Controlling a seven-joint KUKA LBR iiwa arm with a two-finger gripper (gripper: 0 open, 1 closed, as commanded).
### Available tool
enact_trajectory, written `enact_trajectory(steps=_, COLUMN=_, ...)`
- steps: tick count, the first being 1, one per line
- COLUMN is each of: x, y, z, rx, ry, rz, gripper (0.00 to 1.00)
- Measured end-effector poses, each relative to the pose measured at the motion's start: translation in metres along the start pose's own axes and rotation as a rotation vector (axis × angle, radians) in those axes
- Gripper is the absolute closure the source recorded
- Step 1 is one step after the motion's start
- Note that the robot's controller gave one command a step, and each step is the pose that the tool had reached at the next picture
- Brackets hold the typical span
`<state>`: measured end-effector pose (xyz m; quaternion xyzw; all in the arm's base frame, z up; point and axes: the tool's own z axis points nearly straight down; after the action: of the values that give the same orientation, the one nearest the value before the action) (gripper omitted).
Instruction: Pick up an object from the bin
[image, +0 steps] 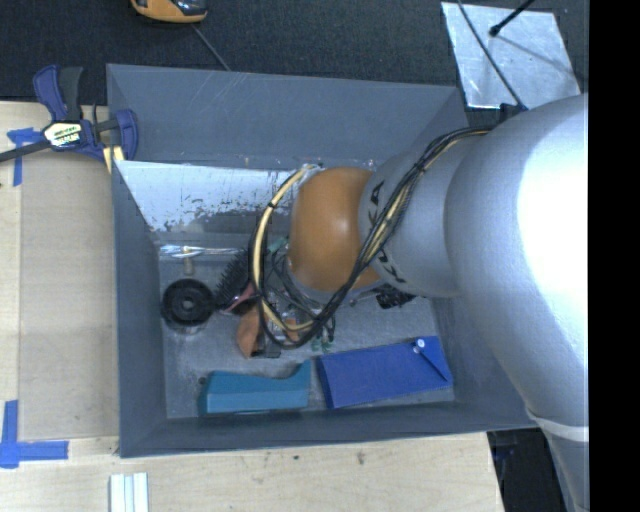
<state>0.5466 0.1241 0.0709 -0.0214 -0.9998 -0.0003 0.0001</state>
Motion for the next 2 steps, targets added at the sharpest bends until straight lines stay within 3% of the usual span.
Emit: enact_trajectory(steps=2, x=0.0, y=-0.0001, z=0.0, rx=0.0, ry=0.0, rz=-0.001, gripper=1.0)
